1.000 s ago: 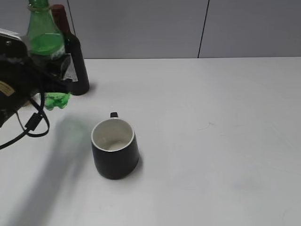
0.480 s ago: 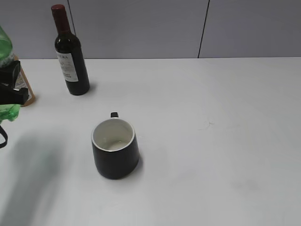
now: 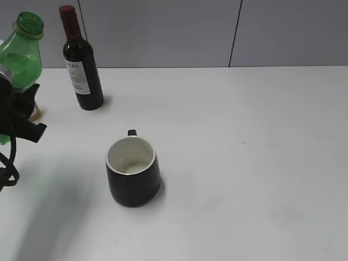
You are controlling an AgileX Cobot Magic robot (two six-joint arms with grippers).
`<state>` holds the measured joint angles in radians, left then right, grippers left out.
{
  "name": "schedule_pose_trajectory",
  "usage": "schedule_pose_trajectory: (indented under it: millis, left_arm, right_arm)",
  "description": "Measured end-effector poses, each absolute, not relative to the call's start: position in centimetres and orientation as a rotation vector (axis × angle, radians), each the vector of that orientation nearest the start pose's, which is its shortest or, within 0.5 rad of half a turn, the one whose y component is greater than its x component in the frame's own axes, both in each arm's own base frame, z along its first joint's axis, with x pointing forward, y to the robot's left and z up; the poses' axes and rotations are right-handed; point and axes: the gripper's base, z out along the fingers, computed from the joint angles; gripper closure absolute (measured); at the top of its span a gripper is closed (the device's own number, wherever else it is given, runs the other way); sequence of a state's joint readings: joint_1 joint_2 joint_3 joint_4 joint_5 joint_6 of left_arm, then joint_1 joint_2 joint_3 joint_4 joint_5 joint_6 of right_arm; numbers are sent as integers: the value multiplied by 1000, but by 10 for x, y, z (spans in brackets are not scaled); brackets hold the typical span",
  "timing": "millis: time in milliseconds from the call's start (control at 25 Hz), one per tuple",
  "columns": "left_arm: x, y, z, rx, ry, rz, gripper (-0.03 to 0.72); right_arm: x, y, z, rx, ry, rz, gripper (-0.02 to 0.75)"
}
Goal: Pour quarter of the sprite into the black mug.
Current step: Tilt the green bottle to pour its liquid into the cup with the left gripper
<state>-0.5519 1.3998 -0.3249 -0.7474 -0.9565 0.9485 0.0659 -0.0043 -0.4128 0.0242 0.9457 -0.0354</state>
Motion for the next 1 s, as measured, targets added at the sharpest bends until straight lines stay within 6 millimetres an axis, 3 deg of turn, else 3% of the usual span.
schedule_pose_trajectory:
  millis: [520, 1000]
  left_arm:
    - [205, -74, 189, 605, 1674, 701, 255]
    - [203, -74, 171, 753, 1668, 786, 255]
  right_arm:
    - [8, 2, 262, -101, 2010, 48, 148]
    - [8, 2, 262, -101, 2010, 48, 148]
